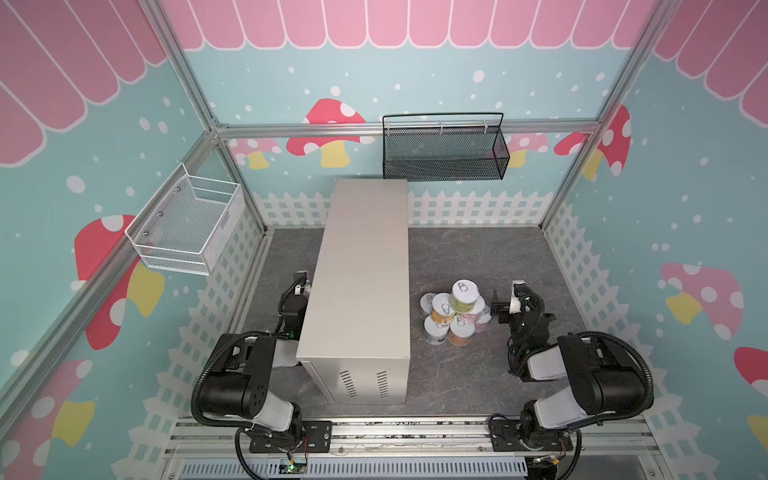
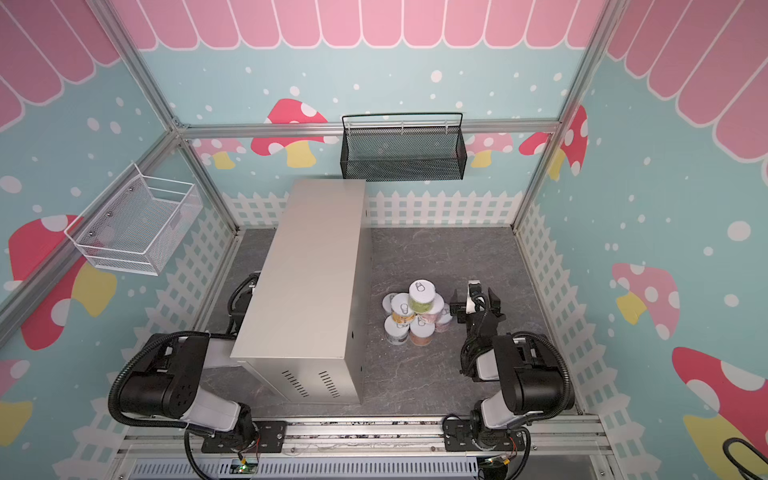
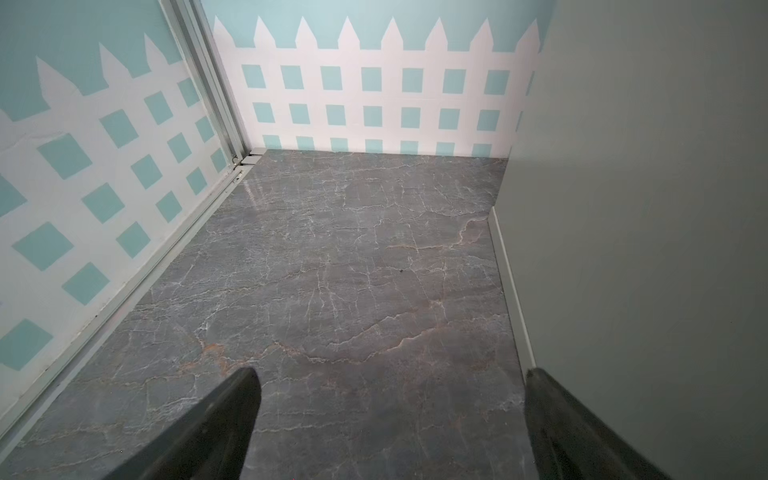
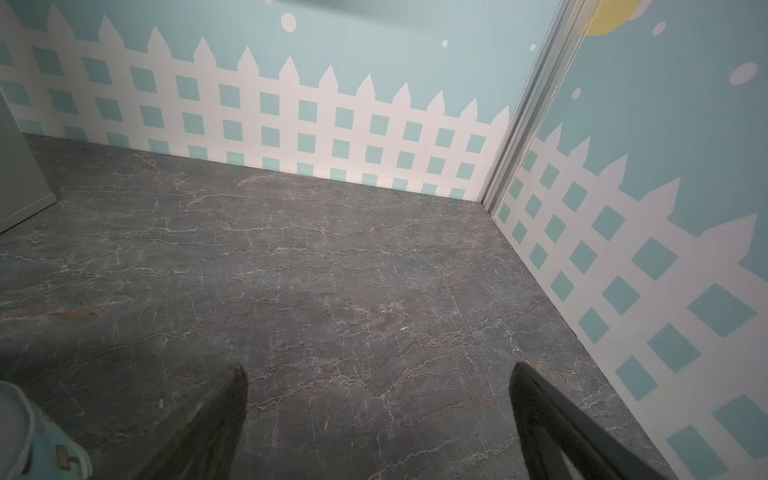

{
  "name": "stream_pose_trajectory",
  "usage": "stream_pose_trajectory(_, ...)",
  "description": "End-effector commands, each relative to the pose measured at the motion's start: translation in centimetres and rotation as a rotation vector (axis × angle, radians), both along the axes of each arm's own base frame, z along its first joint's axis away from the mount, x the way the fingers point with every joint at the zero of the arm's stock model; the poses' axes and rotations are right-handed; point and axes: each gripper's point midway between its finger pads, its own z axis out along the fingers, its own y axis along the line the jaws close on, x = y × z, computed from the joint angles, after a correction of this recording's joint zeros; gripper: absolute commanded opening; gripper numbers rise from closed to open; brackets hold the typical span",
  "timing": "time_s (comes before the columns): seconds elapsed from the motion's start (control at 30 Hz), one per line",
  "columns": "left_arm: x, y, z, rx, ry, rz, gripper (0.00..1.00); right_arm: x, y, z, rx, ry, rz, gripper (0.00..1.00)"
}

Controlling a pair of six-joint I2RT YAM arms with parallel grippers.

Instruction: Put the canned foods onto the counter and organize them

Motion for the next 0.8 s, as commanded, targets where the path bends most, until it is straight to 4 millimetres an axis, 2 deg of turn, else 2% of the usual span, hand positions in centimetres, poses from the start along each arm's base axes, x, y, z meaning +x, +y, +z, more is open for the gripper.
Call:
stream_pose_trajectory(0.0, 0.6, -0.3, 0.8, 0.016, -0.029, -0.019, 1.00, 0.4, 0.2, 1.2, -0.018, -0.047, 0.007, 0.99)
stream_pose_trajectory(0.63, 1.1, 0.8, 0.6, -0.012, -0.003, 0.035, 1.00, 0.4, 0.1, 1.2, -0.020, -0.047, 0.005, 0.99)
stream_pose_trajectory(0.77, 1.0, 2.1, 1.0, -0.020, -0.005, 0.111, 1.00, 0.4, 0.1, 1.2, -0.019, -0.048, 0.005, 1.00)
